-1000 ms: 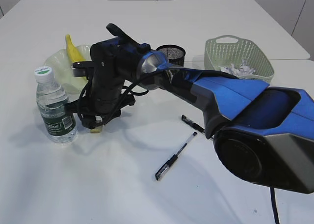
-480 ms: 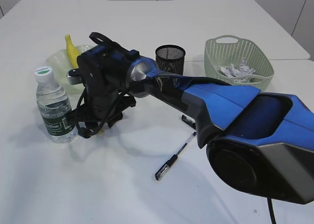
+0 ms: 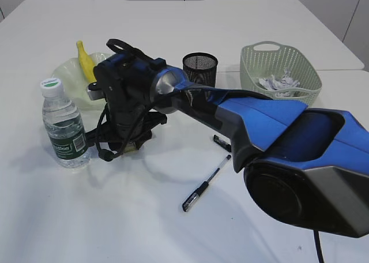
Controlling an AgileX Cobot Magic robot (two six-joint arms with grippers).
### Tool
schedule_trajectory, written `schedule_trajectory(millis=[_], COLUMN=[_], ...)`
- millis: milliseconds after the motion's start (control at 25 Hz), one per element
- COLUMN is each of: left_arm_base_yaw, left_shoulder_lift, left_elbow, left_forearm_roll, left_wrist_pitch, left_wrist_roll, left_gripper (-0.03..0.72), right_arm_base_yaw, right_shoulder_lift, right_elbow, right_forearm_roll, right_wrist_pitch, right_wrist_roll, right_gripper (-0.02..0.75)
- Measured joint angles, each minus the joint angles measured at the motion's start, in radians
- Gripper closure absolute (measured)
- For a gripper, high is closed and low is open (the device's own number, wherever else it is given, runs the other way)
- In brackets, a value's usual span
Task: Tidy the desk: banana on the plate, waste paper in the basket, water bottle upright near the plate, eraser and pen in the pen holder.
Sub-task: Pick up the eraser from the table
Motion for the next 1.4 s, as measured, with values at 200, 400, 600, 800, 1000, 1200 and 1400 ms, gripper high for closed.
schedule_trajectory(millis=[200, 400, 600, 800, 1000, 1200, 1400], left_arm_base_yaw=[0.000, 0.000, 0.000, 0.000, 0.000, 0.000, 0.000], left_shoulder_lift=[0.000, 0.000, 0.000, 0.000, 0.000, 0.000, 0.000], left_elbow=[0.000, 0.000, 0.000, 0.000, 0.000, 0.000, 0.000], left_forearm_roll=[0.000, 0.000, 0.000, 0.000, 0.000, 0.000, 0.000], left_wrist_pitch=[0.000, 0.000, 0.000, -0.002, -0.015, -0.024, -0.026], left_wrist_roll=[0.000, 0.000, 0.000, 0.000, 0.000, 0.000, 0.000], left_gripper=[0.160, 0.160, 0.160, 0.160, 0.160, 0.160, 0.160], right_arm_base_yaw=[0.000, 0.000, 0.000, 0.000, 0.000, 0.000, 0.000], right_shoulder_lift=[0.000, 0.000, 0.011, 0.012, 0.012, 0.012, 0.018], right_elbow=[0.000, -0.004, -0.053, -0.148, -0.170, -0.170, -0.171], right_forearm_roll=[0.000, 0.000, 0.000, -0.010, -0.018, -0.018, -0.012], right_wrist_pitch=[-0.005, -0.005, 0.010, 0.030, 0.067, 0.078, 0.035], right_wrist_roll=[0.001, 0.001, -0.003, -0.007, -0.009, -0.009, 0.008], right_gripper=[0.573, 0.591, 0.582, 0.477, 0.433, 0.431, 0.431])
